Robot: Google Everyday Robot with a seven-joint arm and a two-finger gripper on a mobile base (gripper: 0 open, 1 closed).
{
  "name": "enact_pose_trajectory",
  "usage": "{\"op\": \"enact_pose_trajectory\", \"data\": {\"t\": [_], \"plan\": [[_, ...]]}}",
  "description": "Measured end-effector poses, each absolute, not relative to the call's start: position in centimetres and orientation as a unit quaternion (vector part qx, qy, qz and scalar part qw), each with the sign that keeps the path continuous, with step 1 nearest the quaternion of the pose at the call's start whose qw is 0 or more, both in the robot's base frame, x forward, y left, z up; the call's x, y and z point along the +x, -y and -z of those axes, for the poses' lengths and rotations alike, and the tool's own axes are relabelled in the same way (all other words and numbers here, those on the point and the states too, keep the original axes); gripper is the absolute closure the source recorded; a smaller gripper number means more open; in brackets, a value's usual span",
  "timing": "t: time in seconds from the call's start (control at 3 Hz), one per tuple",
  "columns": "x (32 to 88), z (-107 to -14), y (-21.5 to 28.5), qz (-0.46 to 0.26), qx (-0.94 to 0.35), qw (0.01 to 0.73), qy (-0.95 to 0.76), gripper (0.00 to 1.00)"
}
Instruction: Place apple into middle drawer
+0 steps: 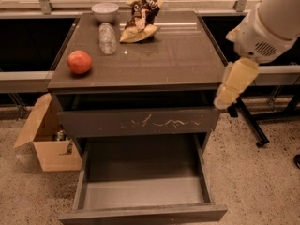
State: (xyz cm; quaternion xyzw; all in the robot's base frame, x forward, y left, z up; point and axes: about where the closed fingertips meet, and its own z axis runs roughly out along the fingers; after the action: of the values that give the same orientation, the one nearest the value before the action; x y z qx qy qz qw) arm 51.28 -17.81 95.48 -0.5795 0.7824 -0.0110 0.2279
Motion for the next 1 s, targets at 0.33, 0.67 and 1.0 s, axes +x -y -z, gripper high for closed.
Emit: {"op": "enact_pose_trajectory", "data": {"t": [0.33,0.67,1.0], "plan": [[54.6,-94.5,14.6,-0.027,-0.566,0.279,-0.775,0.00],[56.1,-94.1,13.2,-0.034,-0.572,0.287,-0.768,0.00],[58.5,-93.4,11.1,-0.044,-0.581,0.301,-0.756,0.00]]}}
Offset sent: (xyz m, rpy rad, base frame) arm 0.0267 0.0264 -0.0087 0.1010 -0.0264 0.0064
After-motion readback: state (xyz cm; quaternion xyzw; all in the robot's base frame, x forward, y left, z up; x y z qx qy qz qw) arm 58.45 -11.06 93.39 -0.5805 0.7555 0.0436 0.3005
